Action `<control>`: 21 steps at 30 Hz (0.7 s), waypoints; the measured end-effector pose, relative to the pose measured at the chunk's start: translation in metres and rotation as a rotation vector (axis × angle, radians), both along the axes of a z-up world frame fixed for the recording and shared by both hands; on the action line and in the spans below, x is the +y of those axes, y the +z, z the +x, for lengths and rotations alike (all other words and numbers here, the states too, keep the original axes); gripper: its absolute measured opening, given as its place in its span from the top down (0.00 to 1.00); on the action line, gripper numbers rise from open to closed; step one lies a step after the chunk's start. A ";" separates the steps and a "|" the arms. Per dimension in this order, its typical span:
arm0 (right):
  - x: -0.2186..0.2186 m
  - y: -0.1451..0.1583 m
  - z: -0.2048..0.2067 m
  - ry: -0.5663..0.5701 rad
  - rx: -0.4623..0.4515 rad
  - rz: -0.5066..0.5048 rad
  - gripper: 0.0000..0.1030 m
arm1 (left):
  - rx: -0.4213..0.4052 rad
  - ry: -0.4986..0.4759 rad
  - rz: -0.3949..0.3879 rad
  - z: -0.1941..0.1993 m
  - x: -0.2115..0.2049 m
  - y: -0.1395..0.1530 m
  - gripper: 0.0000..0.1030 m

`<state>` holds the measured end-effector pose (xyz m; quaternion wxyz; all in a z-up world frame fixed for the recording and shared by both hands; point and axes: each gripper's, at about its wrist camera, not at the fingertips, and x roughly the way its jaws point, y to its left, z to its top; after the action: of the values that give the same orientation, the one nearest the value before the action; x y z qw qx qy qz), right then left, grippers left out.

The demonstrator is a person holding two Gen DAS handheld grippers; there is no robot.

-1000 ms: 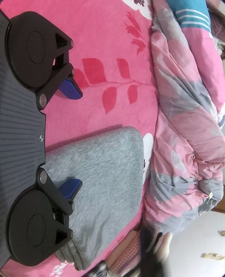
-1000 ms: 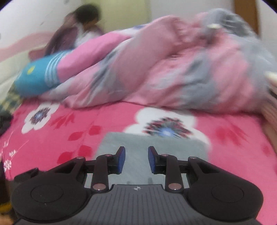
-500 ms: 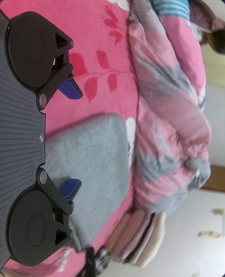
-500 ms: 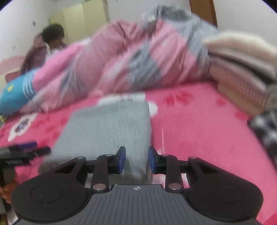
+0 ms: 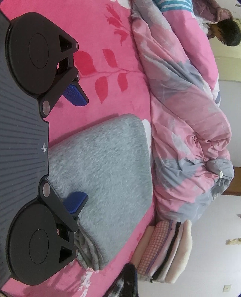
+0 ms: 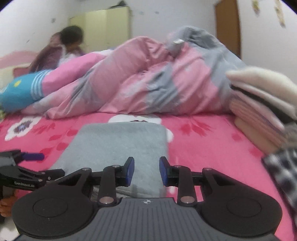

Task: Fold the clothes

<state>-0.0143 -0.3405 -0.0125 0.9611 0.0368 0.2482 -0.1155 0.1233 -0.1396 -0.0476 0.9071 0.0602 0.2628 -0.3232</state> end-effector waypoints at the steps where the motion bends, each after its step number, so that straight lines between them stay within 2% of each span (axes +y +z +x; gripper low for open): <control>1: 0.003 -0.009 0.008 0.019 0.028 -0.009 0.70 | 0.000 0.000 0.000 0.000 0.000 0.000 0.02; 3: 0.008 -0.035 0.023 0.041 0.121 -0.052 0.69 | 0.003 -0.006 0.003 -0.001 -0.001 -0.001 0.02; 5: 0.010 -0.044 0.020 0.053 0.103 -0.089 0.69 | -0.005 -0.005 0.009 -0.002 -0.001 -0.001 0.02; 8: 0.010 -0.027 0.020 0.026 0.126 -0.068 0.70 | 0.000 -0.001 0.010 -0.002 -0.002 -0.002 0.02; 12: 0.016 -0.005 0.012 0.039 0.011 -0.095 0.70 | 0.017 0.002 0.003 0.000 -0.001 -0.002 0.02; 14: 0.017 -0.006 0.013 0.082 -0.019 -0.074 0.70 | 0.017 0.002 0.004 0.000 0.000 -0.002 0.02; 16: 0.021 -0.023 0.020 0.133 0.031 -0.068 0.70 | 0.022 0.001 0.006 0.000 -0.001 -0.002 0.02; 17: 0.023 -0.038 0.026 0.143 0.097 -0.087 0.69 | 0.025 -0.001 0.008 0.001 -0.001 -0.002 0.02; 19: 0.030 -0.048 0.024 0.153 0.086 -0.145 0.69 | 0.021 0.003 0.009 0.000 -0.001 -0.003 0.01; 21: 0.031 -0.035 0.026 0.132 0.101 -0.130 0.69 | 0.020 0.006 0.009 0.000 -0.001 -0.002 0.01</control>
<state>0.0118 -0.3097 -0.0478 0.9532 -0.0482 0.2903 -0.0696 0.1233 -0.1409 -0.0501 0.9050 0.0604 0.2736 -0.3201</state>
